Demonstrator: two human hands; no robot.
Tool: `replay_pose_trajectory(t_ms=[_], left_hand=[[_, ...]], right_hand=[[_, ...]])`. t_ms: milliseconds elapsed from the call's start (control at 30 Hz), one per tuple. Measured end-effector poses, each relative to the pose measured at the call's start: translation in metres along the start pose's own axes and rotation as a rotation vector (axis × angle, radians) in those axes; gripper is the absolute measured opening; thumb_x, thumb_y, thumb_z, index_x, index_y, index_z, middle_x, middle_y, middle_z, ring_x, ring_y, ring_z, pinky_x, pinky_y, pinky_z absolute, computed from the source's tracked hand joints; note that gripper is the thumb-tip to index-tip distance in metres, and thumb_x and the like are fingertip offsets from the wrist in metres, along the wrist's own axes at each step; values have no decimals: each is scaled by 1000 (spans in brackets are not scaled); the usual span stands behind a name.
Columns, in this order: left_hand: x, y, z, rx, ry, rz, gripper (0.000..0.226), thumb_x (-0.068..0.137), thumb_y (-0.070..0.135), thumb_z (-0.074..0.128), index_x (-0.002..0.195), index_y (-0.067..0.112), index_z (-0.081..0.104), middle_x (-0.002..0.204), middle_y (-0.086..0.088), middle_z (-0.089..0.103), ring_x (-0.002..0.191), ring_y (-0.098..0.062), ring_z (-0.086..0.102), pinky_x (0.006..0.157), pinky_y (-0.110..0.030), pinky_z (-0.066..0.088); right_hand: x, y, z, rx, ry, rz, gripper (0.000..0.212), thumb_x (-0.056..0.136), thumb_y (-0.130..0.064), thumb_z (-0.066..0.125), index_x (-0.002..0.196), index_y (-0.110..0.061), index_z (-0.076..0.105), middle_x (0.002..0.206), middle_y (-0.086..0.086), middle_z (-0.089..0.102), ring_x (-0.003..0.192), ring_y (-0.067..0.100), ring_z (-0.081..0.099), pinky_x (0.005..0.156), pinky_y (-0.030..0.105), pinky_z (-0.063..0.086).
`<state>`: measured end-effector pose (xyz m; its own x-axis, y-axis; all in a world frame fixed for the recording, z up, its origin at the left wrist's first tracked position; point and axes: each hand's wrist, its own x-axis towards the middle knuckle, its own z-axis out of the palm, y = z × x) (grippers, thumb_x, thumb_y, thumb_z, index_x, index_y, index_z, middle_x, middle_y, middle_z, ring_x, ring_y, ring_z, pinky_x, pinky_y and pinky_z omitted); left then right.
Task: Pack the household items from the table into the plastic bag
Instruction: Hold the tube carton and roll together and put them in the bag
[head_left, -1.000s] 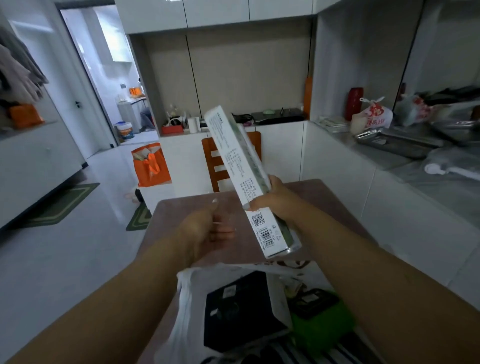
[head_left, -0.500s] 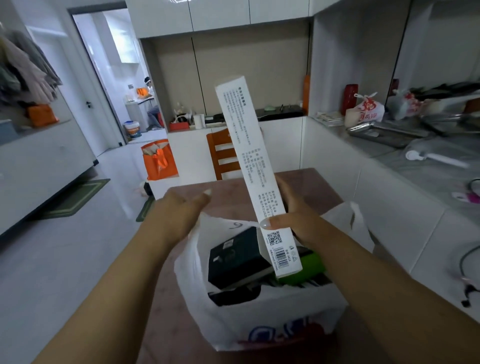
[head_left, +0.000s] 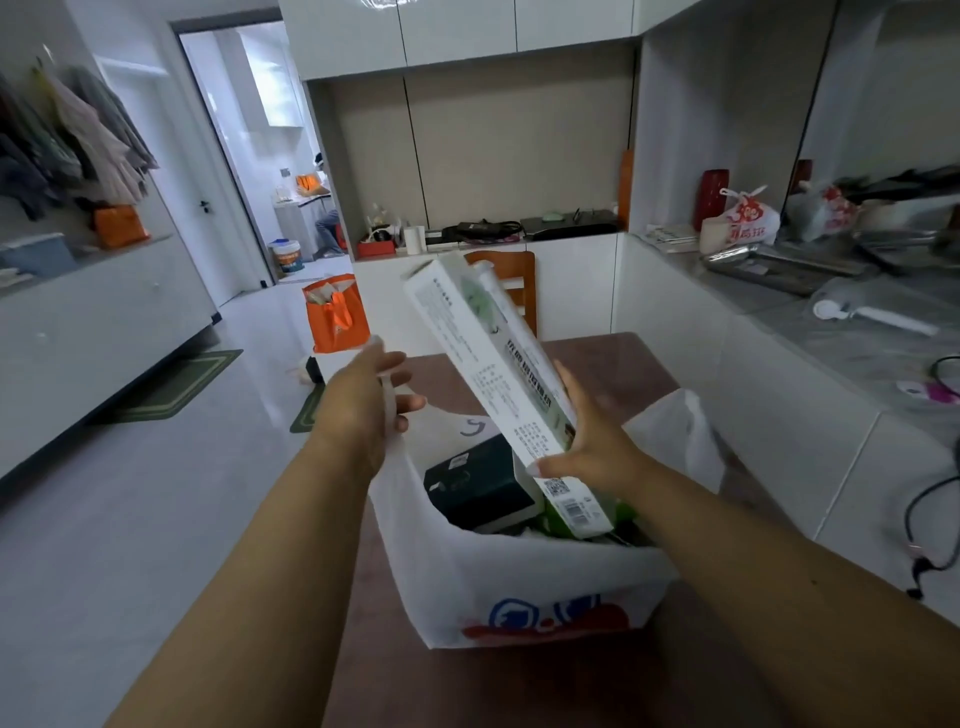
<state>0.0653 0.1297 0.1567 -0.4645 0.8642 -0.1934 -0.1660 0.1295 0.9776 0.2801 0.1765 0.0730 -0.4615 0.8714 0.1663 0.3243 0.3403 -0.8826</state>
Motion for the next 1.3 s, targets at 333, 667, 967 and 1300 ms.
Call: replay_pose_trajectory(t_ms=[333,667,967,1300], left_hand=[[17,6,-17,-65,14,-74,73,83,72,30,116,15,63,120,-11,65,52,-13,47,42,-18,41],[25,8,5,30,53,-2,70,87,69,28,110,16,67,124,-5,62,61,-13,47,54,-23,37],[32,17,20,67,-14,17,63,90,64,30,101,15,66,119,-11,64,57,-13,46,54,-20,37],[71,97,43,87,-31,173,55,92,57,36,110,15,66,124,-16,62,86,-18,53,79,-28,44]], right_hand=[[-19,42,-29,-797,-188,-47,110,64,-42,76,151,-27,11,149,0,37,127,17,42,103,31,41],[-18,-14,-40,-895,247,-69,53,73,-43,73,119,-21,60,118,3,59,113,23,53,94,35,42],[13,-12,-64,-13,517,424,43,79,-14,63,119,-16,47,108,12,63,88,28,65,78,43,57],[89,-96,-100,425,517,51,42,79,1,48,112,-21,35,116,23,57,84,23,55,49,23,37]])
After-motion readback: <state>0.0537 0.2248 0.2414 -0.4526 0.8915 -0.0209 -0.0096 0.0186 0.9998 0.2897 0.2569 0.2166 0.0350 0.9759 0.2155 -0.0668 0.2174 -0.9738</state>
